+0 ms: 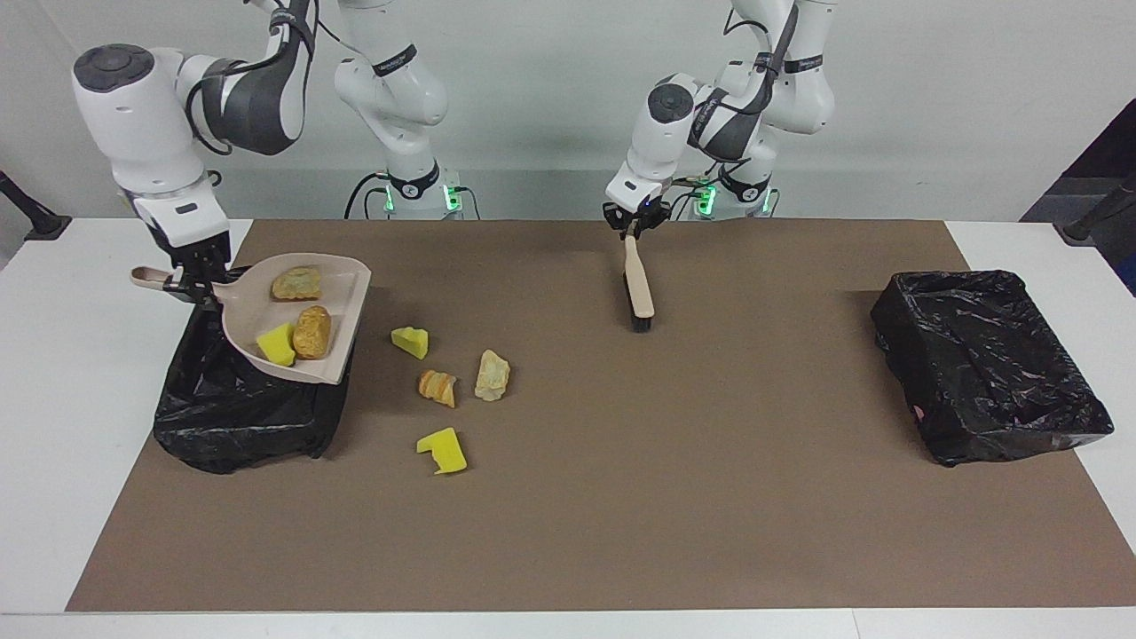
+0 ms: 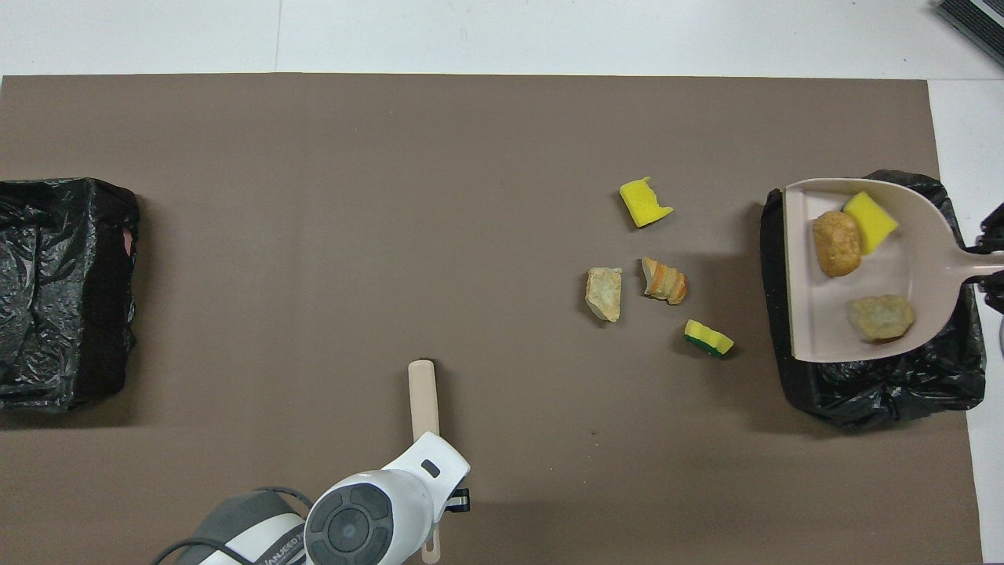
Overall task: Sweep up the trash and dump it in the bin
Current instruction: 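Carry the loaded dustpan with the right gripper over the black bin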
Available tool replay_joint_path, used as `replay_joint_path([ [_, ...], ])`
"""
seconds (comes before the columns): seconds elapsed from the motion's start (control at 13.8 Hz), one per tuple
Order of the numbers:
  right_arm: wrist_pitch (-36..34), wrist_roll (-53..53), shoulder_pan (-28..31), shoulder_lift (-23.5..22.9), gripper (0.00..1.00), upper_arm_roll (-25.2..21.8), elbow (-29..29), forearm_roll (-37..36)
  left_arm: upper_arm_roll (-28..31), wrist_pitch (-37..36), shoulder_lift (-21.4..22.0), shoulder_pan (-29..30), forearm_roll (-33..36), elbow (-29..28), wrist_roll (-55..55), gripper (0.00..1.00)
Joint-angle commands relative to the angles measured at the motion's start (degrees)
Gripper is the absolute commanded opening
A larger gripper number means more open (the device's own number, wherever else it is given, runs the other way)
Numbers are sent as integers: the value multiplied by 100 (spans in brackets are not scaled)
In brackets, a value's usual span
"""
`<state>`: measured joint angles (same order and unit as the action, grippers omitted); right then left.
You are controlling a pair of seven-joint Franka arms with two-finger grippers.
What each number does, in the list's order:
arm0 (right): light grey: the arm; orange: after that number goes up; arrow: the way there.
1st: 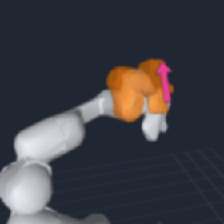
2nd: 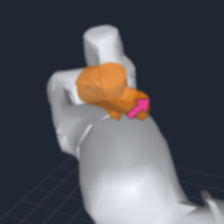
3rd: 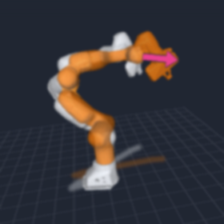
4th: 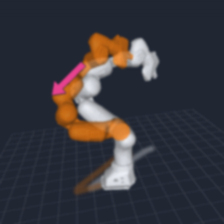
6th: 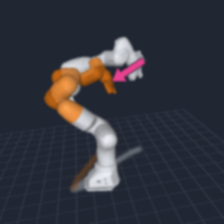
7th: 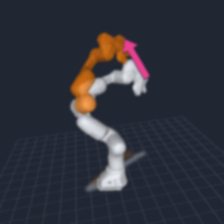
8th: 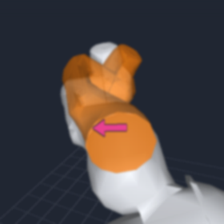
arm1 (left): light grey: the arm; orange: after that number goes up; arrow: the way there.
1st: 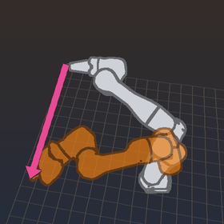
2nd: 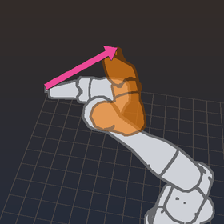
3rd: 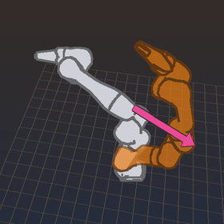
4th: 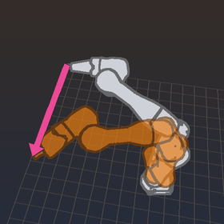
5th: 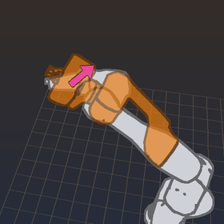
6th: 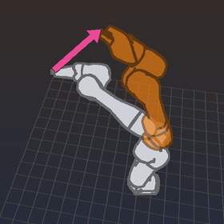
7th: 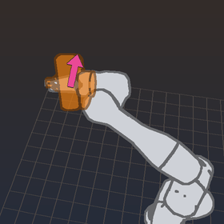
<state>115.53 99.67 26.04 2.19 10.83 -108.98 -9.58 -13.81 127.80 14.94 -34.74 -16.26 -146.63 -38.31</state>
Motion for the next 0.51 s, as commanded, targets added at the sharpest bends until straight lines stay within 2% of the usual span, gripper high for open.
replay_joint_path([
  [0.0, 294, 263, 471, 194, 0, 77, -211, -410, 10, 123, -18, 56, 70, -50, 87, 0],
  [0.07, 320, 202, 472, 185, 0, 77, -211, -787, 10, 131, -26, 64, 70, -41, 95, 21],
  [0.14, 329, 149, 463, 159, 0, 77, -211, -1113, 19, 158, -44, 90, 70, -6, 104, 81],
  [0.22, 408, 62, 446, 141, 0, 86, -211, -1412, 28, 123, -70, 134, 70, 12, 122, 100],
  [0.43, 549, -708, 122, 115, 0, 95, -482, -2545, 36, -279, -70, 871, 88, 441, 385, 100],
])
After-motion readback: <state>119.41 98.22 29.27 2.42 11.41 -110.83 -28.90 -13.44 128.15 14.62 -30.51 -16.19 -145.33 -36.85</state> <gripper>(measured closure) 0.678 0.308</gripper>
